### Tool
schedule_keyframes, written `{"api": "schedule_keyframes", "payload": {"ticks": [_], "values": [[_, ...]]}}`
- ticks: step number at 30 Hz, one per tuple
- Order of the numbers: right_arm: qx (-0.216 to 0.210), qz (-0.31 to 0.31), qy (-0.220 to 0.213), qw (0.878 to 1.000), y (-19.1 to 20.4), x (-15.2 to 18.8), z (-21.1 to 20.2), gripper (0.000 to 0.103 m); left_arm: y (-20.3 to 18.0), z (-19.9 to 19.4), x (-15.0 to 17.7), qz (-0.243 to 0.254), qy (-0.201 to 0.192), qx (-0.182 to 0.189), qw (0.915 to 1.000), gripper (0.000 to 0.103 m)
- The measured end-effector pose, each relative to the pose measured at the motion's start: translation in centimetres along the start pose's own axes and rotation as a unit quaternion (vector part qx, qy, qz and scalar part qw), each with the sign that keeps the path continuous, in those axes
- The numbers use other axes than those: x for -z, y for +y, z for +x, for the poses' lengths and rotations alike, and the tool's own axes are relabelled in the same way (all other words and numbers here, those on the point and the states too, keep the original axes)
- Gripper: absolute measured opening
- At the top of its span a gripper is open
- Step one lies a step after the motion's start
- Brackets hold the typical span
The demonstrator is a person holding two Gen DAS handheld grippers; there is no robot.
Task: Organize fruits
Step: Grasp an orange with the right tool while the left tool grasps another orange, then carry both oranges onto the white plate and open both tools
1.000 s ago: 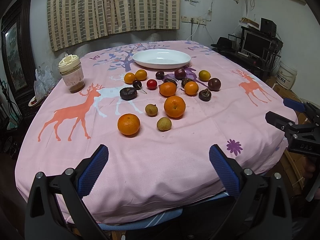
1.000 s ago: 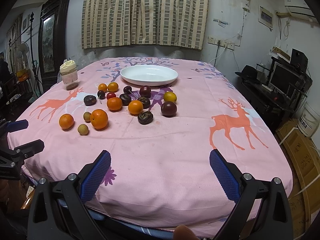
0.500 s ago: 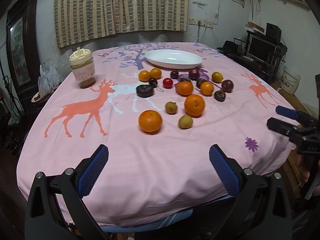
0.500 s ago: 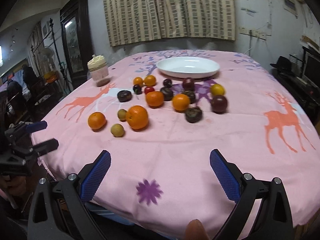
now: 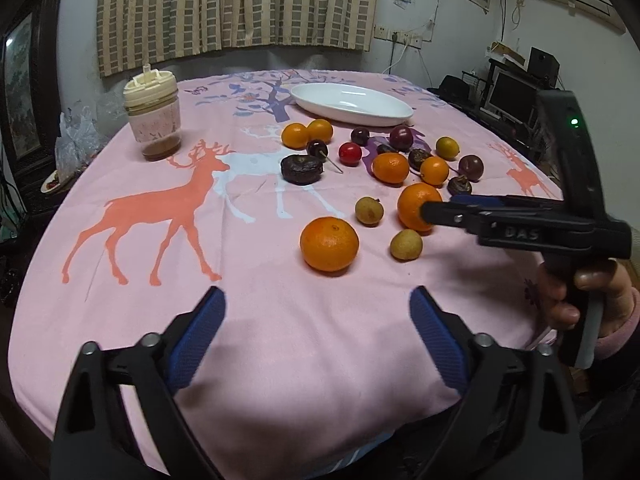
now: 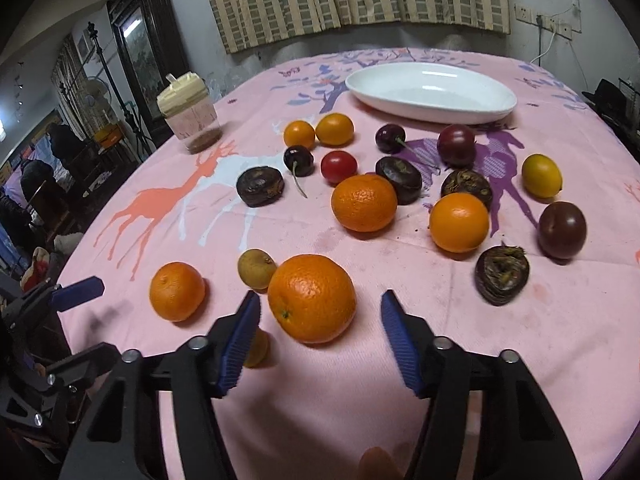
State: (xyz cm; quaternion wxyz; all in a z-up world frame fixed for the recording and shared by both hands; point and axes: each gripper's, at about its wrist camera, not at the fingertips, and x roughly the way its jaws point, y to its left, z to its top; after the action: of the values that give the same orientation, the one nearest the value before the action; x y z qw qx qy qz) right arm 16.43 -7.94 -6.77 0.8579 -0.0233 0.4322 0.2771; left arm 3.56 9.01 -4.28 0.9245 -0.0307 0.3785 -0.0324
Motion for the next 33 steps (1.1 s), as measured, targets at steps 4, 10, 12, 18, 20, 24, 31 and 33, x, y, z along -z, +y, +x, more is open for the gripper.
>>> {"api": "schedule_keyframes", "payload": {"ticks": [4,10,12,18,20,24,31,33], "values": [[-0.027,0.006,0.007,1.000,-0.3,-0.2,0.5,0.043,0.2,1.9,-1.6,0.003,0.013,0.011,0.9999,0.081],[-0.040,0.021,-0.015,0.999,-1.4,-0.8,-1.7,0.043,-0.3,4.7,-3.5,0.022,0.036,0.025,0.9988,0.073],[-0.041,0.025,-0.017,0.999,-1.9,-0.9,-2.2,0.043,-0.2,5.5,-3.9,0.026,0.045,0.024,0.9984,0.070],[-0.039,0.030,-0.028,0.998,-3.0,-1.2,-3.2,0.043,-0.3,7.2,-4.3,0.029,0.067,0.031,0.9968,0.068],[-0.034,0.029,-0.034,0.998,-3.2,-1.4,-3.5,0.043,-0.6,7.4,-4.2,0.035,0.069,0.036,0.9964,0.068],[-0.041,0.029,-0.040,0.998,-4.0,-2.3,-3.9,0.043,-0.7,8.2,-3.8,0.041,0.088,0.040,0.9945,0.047],[-0.013,0.036,-0.080,0.996,-7.6,-9.3,-4.8,0.043,-0.6,7.7,-5.4,0.047,0.079,0.052,0.9944,0.042],[0.001,0.047,-0.088,0.995,-9.4,-12.7,-3.8,0.043,-0.7,7.5,-7.8,0.051,0.059,0.054,0.9955,0.042]]}}
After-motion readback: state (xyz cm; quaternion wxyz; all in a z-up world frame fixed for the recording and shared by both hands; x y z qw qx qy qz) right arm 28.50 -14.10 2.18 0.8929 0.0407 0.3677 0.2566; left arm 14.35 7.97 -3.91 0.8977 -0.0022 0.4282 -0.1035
